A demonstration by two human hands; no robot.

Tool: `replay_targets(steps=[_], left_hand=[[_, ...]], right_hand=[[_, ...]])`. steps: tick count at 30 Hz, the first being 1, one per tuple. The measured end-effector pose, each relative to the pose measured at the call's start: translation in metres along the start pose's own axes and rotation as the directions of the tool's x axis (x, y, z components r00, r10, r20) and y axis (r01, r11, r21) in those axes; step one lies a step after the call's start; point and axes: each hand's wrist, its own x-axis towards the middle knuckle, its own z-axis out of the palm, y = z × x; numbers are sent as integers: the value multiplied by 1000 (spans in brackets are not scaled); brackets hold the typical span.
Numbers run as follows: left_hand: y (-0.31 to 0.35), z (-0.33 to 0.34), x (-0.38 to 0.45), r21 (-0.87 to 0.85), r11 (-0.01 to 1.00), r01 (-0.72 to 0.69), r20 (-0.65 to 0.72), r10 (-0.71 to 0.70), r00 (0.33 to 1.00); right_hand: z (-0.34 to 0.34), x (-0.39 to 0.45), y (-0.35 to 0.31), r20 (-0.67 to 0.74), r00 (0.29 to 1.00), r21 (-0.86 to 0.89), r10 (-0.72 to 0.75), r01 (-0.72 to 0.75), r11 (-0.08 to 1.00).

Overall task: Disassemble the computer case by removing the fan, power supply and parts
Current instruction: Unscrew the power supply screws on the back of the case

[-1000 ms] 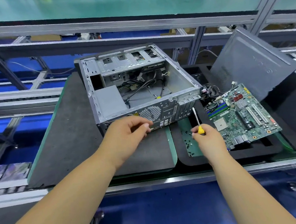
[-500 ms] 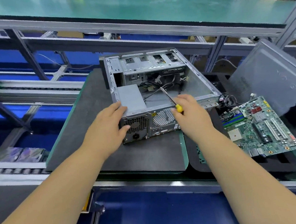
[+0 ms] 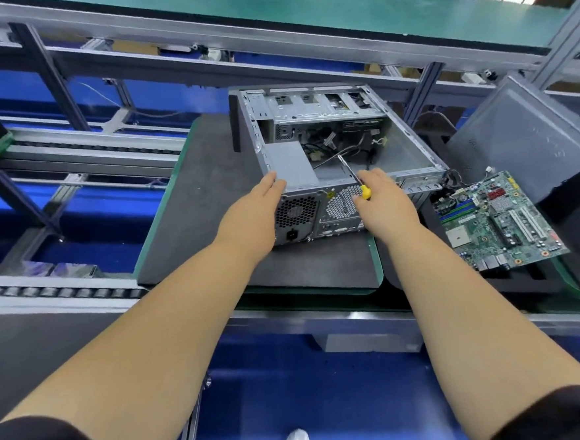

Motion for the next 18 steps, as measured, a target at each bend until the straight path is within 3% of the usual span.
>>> replay_targets(steps=[9, 18], left_hand=[[10, 1, -31, -40, 999, 7, 1, -7, 1000], [32, 12, -66, -116, 992, 53, -87, -63, 994]], right_hand=[[-6, -36, 3, 55, 999, -44, 1, 1, 999], [-21, -58, 19, 137, 989, -52, -54, 61, 997]])
